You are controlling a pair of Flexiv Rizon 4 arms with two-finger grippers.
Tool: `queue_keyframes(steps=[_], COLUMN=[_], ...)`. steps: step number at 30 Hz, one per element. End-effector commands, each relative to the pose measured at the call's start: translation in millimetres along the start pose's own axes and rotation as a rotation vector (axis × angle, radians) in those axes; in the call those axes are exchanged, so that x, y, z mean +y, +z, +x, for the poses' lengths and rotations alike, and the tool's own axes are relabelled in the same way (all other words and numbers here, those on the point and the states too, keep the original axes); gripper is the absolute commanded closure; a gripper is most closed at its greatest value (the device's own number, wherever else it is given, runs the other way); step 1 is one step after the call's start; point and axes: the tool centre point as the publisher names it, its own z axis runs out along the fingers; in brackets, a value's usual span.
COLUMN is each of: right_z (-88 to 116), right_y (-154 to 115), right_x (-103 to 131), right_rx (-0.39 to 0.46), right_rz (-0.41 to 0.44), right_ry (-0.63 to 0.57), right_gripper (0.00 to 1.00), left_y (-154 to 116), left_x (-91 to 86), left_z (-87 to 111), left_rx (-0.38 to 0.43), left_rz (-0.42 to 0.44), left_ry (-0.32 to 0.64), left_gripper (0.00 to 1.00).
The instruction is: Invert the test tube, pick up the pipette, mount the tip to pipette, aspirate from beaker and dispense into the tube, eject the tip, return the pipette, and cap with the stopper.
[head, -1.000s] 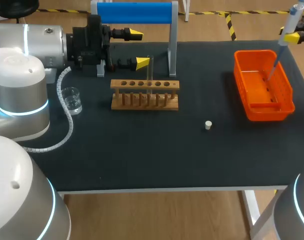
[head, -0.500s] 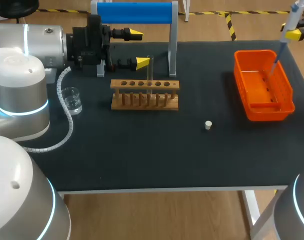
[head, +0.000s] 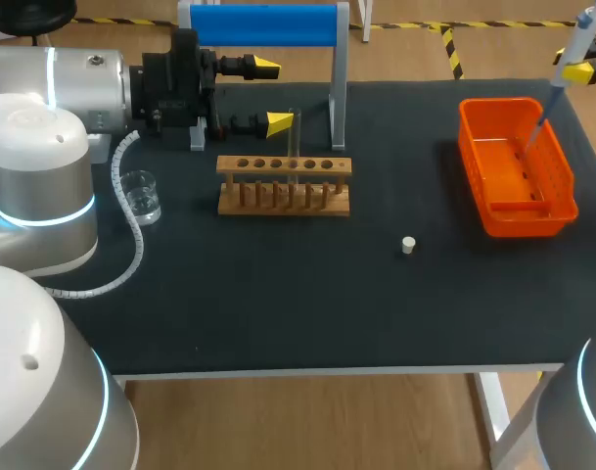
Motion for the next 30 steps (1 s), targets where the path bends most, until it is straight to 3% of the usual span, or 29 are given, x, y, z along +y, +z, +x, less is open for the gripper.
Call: queue_keyframes(steps=[1,24,30], right_z=[-3.1,-3.1,-3.1], right_y=[-3.4,-3.4,-3.4], right_x=[-0.6,-0.6,-0.6], right_rx=[0.01,0.01,0.01], right_rz=[0.001,0.001,0.001], right_ry=[-0.001,-0.001,-0.001], right_gripper=[1.0,1.0,1.0], left_y=[0.7,0.7,57.3], left_x=[0.5,0.5,-24.0], left_z=[0.3,0.3,-4.3], left_rx=[-0.003,-0.003,0.012], left_rz=[0.001,0.001,-0.021], left_ry=[0.001,0.001,-0.025], left_gripper=[0.0,0.0,0.0])
